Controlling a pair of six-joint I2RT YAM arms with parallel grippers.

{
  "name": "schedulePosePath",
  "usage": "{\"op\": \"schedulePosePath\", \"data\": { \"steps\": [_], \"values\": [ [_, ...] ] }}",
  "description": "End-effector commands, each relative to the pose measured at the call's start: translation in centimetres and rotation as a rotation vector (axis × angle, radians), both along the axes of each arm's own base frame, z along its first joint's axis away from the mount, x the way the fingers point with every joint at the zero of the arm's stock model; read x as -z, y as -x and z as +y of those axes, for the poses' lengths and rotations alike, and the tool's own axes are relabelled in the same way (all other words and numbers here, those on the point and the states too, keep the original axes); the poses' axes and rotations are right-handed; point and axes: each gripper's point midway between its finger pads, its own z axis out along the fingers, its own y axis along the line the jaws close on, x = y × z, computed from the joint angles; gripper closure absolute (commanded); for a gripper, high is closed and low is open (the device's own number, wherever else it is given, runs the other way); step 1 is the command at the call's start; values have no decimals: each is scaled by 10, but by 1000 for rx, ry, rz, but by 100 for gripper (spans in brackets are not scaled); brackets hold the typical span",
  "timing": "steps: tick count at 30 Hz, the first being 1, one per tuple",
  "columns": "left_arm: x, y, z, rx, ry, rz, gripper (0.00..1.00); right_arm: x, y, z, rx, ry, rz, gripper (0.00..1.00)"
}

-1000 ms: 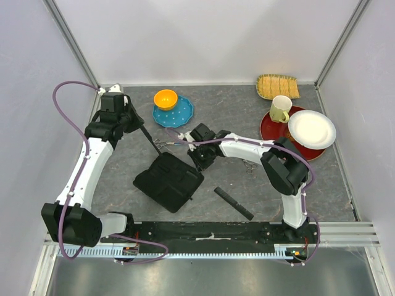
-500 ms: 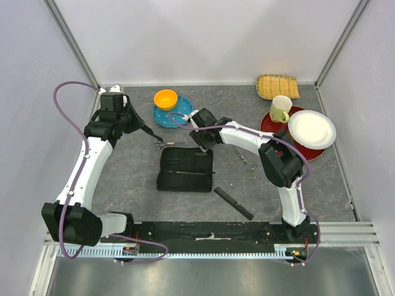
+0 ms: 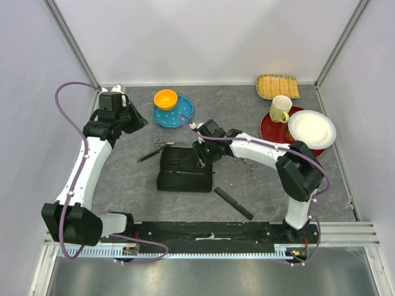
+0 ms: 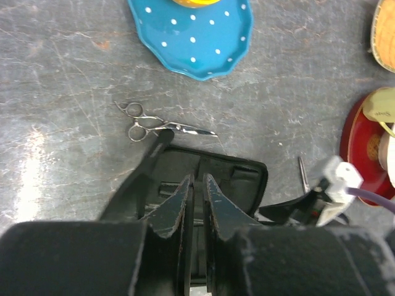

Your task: Sort the hair-cutting tools

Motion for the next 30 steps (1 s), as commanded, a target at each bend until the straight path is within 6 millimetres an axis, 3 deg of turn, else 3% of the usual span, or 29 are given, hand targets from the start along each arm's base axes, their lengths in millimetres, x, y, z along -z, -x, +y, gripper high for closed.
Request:
{"op": "schedulePosePath", "data": {
  "steps": [1,7,10,14,17,20,25,30],
  "values": [
    [-14,1,-16,78,69,-28,84,23,30,8,15,-52,157,52],
    [-3,10,-20,94,95,6,84,45,38,-5,68,1,202,56],
    [7,12,-15,77,69,23,74,58,31,-18,125,79,179,57],
    [32,18,-3,33,23,80,53,71,16,-39,190,155,160,57],
    [53,22,6,-3,-11,153,50,75,-6,-65,277,227,109,56],
    [63,24,11,-34,-24,174,48,63,-26,-70,301,231,50,56],
    [68,23,27,-91,-59,185,44,4,-48,-36,237,113,-86,50],
    [88,30,40,-139,-61,242,41,-41,-56,28,45,-35,-230,44]
  ]
}}
